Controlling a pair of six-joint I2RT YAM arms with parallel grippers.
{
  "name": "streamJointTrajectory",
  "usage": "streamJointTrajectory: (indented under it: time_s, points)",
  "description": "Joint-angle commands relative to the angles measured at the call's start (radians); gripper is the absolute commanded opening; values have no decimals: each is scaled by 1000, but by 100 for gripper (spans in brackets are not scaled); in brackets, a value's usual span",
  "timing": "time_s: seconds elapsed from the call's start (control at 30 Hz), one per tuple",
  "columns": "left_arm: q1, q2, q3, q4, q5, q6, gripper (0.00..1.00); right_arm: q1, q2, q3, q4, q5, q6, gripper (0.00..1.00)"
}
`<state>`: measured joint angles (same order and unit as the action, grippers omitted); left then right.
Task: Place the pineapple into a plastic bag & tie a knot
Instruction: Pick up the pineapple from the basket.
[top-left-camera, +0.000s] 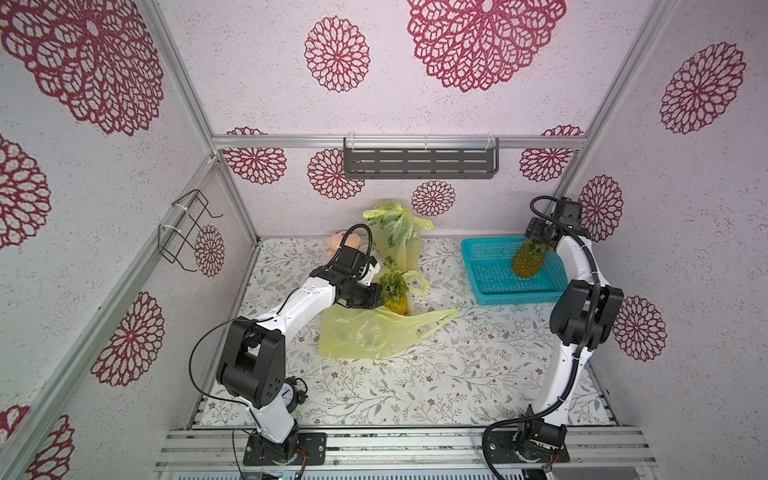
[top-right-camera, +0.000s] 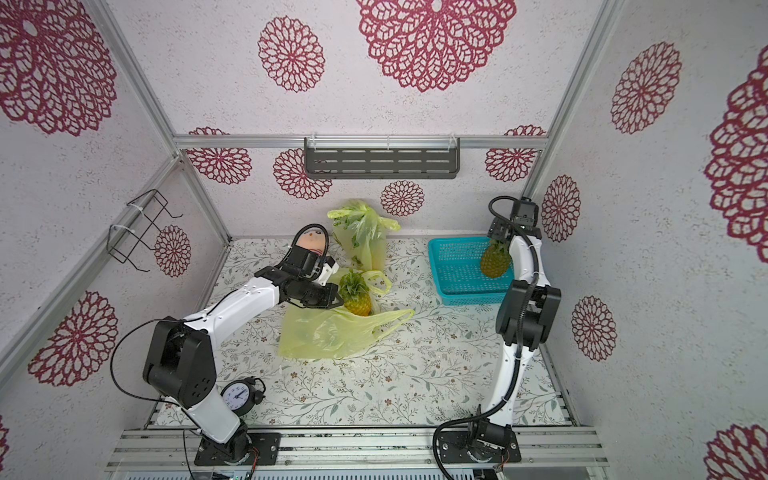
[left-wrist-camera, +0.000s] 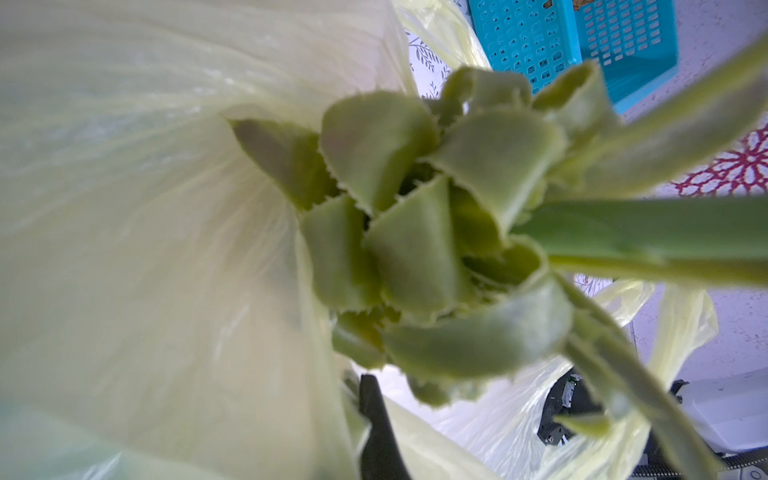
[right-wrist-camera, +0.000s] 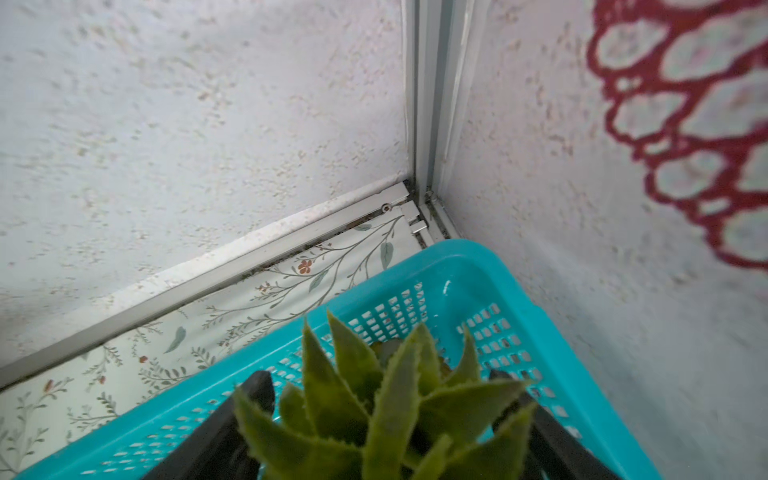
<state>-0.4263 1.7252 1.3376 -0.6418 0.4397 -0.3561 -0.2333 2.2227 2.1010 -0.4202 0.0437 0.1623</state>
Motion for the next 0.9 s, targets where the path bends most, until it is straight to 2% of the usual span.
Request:
streamJointTrajectory:
  time_s: [0.0, 0.17, 0.47, 0.7, 0.87]
  points:
    - [6, -32, 4, 4, 5, 0, 0, -3, -9, 47, 29, -31, -32, 61]
    - [6, -37, 6, 5, 5, 0, 0, -1, -69, 15, 48, -46, -39, 2]
    - [6, -37, 5, 17, 8, 2, 0, 25, -378, -278, 229, -36, 43, 0]
    - [5, -32, 8, 22, 13, 0, 0, 135, -539, -333, 205, 45, 14, 0]
    - [6, -32, 6, 28, 13, -4, 0, 226, -624, -336, 117, 43, -28, 0]
